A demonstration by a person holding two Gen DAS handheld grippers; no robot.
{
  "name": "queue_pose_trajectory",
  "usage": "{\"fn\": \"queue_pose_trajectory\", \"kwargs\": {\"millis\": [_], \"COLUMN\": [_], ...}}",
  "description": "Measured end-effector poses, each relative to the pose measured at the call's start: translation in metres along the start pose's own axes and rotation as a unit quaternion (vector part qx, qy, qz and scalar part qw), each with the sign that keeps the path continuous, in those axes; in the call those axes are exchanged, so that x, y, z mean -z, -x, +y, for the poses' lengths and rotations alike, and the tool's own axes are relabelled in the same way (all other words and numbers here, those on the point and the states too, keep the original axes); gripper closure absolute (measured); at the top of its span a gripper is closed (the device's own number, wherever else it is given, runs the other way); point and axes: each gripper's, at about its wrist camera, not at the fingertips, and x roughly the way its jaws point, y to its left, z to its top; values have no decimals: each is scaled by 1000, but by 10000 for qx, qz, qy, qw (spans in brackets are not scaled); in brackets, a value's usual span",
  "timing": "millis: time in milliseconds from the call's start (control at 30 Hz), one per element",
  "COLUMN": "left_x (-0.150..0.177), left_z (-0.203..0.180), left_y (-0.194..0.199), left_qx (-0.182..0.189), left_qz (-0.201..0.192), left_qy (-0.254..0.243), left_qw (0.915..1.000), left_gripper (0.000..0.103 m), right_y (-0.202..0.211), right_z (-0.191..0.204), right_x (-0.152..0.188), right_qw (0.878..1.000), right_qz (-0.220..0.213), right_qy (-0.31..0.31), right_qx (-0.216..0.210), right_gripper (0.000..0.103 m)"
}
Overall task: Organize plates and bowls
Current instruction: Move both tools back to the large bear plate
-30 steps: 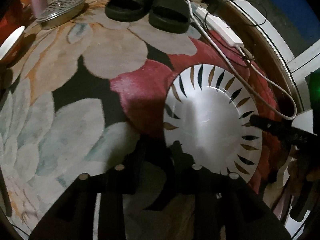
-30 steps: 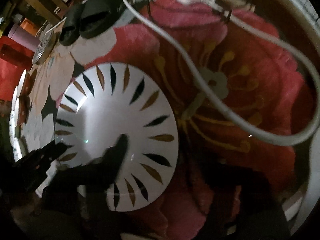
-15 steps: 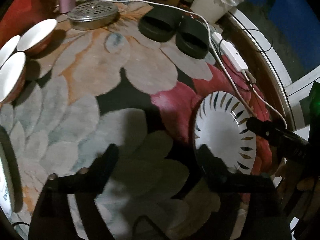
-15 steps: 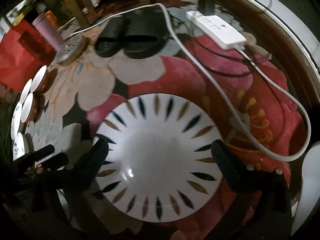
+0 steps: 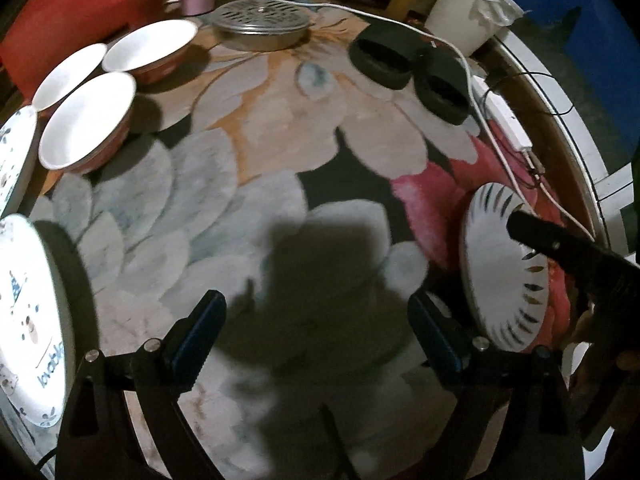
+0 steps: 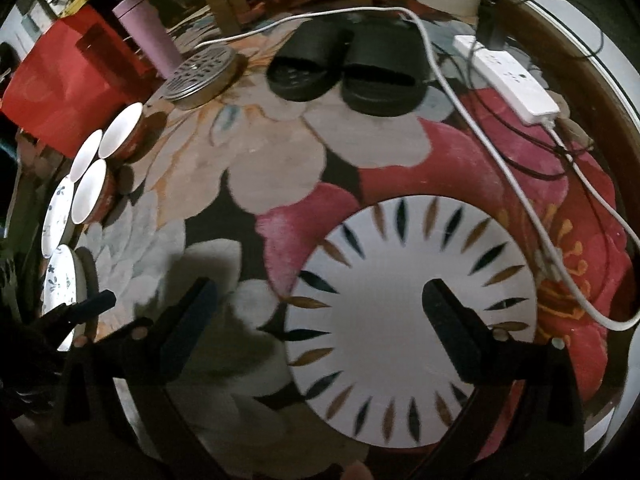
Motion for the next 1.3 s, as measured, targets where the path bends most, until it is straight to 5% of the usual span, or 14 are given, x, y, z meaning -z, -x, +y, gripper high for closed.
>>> {"fn": "queue_pose_trajectory", "kwargs": {"millis": [633, 1300], "left_x": [29, 35], "left_z": [91, 178], "left_y": [28, 67], "left_qx": [-342, -638], "left_qz": [-230, -749], "left_qy": [679, 1432], "left_qw": [9968, 9848], "left_gripper": [10, 9], "right_y": [-30, -56], "right_z": [90, 180], "right_x": [5, 8], "right_qw": [9973, 9912], "right_qz": [244, 362], "right_qy": [645, 1130], "right_qx": [-250, -593], "right_gripper": [0, 0]}}
